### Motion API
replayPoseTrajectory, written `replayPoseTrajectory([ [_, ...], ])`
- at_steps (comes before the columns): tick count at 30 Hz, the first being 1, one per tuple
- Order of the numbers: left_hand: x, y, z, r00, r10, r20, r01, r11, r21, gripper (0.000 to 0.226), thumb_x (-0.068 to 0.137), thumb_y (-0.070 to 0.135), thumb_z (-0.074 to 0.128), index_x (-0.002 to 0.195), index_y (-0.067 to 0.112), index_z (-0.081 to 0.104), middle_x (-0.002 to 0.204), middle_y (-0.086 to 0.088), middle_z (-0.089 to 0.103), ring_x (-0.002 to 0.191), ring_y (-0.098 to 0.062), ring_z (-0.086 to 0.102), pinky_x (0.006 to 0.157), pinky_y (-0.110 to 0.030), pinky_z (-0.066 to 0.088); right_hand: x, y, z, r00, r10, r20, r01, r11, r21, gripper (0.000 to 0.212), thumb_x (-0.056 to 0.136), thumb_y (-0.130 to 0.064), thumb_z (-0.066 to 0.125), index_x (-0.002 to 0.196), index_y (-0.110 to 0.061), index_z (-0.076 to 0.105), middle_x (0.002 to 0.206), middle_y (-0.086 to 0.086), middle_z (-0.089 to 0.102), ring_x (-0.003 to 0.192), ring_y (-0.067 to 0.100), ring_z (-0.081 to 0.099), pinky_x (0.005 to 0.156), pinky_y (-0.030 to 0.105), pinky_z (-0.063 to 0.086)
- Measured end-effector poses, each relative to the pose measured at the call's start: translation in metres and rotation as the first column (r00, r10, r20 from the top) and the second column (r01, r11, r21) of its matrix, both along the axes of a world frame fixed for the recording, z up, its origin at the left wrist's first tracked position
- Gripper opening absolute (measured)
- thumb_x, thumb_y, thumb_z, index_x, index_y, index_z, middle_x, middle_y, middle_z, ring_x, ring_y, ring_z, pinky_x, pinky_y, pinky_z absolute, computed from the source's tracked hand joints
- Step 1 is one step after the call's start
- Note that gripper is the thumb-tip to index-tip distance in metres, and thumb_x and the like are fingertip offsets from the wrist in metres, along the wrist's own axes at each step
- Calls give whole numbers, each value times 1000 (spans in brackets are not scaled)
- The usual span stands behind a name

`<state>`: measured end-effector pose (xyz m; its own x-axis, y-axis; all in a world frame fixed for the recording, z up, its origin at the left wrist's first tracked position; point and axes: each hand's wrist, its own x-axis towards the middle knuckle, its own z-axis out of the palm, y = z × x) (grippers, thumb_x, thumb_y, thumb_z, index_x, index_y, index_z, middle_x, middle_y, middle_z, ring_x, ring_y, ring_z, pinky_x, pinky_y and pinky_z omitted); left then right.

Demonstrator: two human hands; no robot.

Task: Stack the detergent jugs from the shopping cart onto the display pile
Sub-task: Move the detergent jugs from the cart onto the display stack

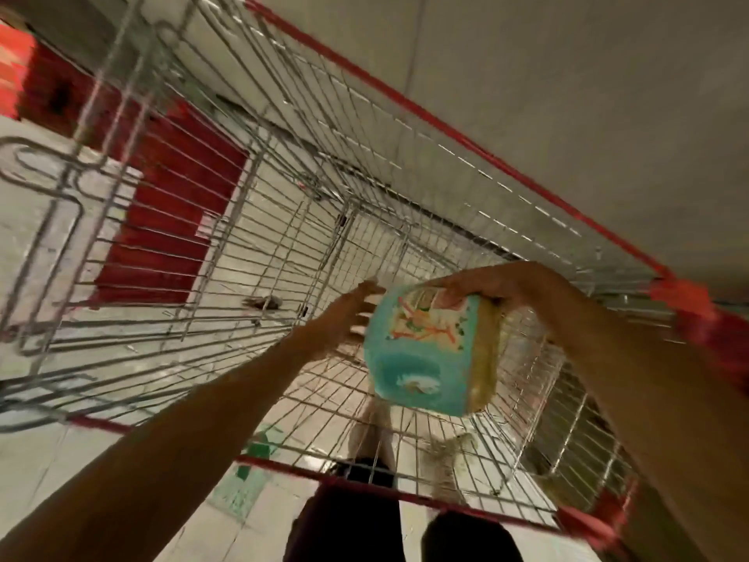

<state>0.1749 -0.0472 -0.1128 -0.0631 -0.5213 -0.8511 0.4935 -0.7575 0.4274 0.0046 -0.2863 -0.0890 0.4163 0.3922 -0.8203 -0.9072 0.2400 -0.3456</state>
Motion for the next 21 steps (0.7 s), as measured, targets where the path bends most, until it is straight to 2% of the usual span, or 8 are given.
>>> replayPoseTrajectory([
  [3, -5, 5, 41, 930, -86, -357, 62, 995, -78, 80, 96, 81, 43, 144, 19, 62, 135, -20, 69, 126, -41, 66, 100, -52, 58, 9, 19, 51, 983, 127, 136, -133, 990, 38, 63, 86, -29, 76, 145, -35, 56, 131, 11, 74, 111, 28, 76, 88, 36, 63],
  [6, -25, 17, 83, 915, -211, -342, 166, 973, -158, 70, 86, 79, 64, 121, 20, 77, 117, -9, 76, 110, -28, 73, 99, -42, 60, 16, 37, 100, 929, 279, 242, -292, 956, 16, 69, 86, -27, 79, 150, -24, 52, 125, 9, 76, 106, 29, 77, 84, 35, 64],
  [8, -37, 27, 103, 897, -216, -386, 151, 970, -190, 61, 79, 72, 77, 113, 21, 80, 114, -6, 78, 106, -23, 75, 97, -38, 60, 15, 46, 125, 910, 290, 295, -297, 955, -23, 72, 81, -28, 84, 146, -28, 53, 128, 6, 74, 107, 27, 77, 81, 35, 64],
  [11, -55, 39, 136, 892, -140, -430, 46, 974, -220, 54, 81, 60, 83, 111, 16, 81, 112, -8, 79, 103, -23, 76, 90, -36, 62, -13, 49, 159, 921, 86, 379, -36, 990, -137, 70, 88, -31, 80, 151, -34, 48, 146, 0, 62, 120, 19, 72, 89, 35, 63],
  [13, -66, 46, 152, 887, -63, -457, -47, 974, -224, 58, 82, 57, 83, 117, 11, 79, 117, -13, 78, 107, -28, 76, 90, -38, 62, -43, 49, 174, 906, -145, 398, 236, 953, -191, 60, 95, -41, 70, 151, -36, 50, 153, -1, 56, 135, 25, 62, 107, 47, 56],
  [16, -92, 52, 173, 885, 43, -464, -165, 960, -226, 75, 69, 54, 94, 125, 7, 77, 125, -20, 75, 114, -35, 74, 93, -45, 62, -104, 58, 189, 769, -481, 421, 611, 746, -265, 55, 97, -57, 57, 145, -30, 60, 145, -2, 66, 136, 27, 61, 116, 53, 47],
  [19, -122, 55, 188, 908, 155, -389, -259, 938, -231, 82, 62, 53, 98, 128, 10, 76, 132, -21, 71, 118, -37, 72, 93, -46, 61, -164, 85, 204, 552, -740, 386, 834, 471, -288, 59, 99, -68, 50, 133, -23, 70, 128, 8, 75, 123, 36, 69, 102, 49, 58],
  [21, -146, 52, 199, 919, 166, -357, -267, 929, -256, 83, 63, 49, 99, 131, 9, 74, 137, -23, 68, 122, -38, 70, 94, -48, 61, -203, 109, 216, 418, -831, 367, 904, 340, -260, 58, 98, -66, 44, 130, -26, 72, 128, 11, 74, 119, 33, 72, 98, 51, 60],
])
